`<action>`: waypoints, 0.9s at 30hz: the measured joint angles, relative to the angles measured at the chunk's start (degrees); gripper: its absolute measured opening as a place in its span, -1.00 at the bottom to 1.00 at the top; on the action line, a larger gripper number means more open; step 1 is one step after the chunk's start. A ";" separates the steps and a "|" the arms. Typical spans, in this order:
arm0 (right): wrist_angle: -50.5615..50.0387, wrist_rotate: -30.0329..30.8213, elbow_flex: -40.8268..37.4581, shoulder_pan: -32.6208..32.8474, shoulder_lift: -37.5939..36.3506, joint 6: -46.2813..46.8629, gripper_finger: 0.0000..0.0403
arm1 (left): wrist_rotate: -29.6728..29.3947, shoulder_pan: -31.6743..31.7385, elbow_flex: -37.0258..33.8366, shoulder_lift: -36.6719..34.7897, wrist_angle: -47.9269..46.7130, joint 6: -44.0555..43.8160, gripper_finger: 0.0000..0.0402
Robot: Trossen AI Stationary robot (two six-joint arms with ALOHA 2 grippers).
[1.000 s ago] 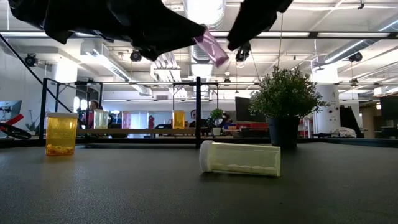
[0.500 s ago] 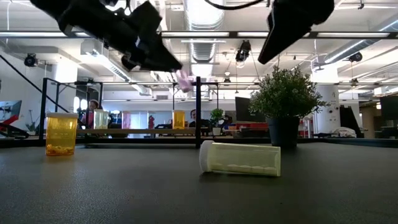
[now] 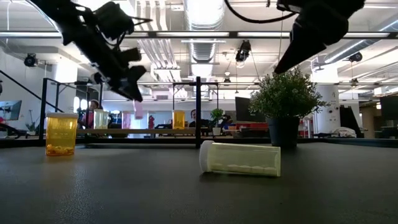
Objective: Pick and place medicine bottles onto shelf by color
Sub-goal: Put the top pink medicine bottle on the shelf aligned with the other pink medicine bottle
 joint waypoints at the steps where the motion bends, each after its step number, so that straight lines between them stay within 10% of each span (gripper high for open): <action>1: 0.88 0.03 -0.96 0.00 -1.01 0.01 0.13 | 0.09 1.31 0.00 0.36 0.32 0.04 -0.46; 27: 6.93 0.07 -7.44 0.00 -6.77 -0.15 0.13 | 2.85 15.35 0.33 4.11 -2.44 0.22 -0.46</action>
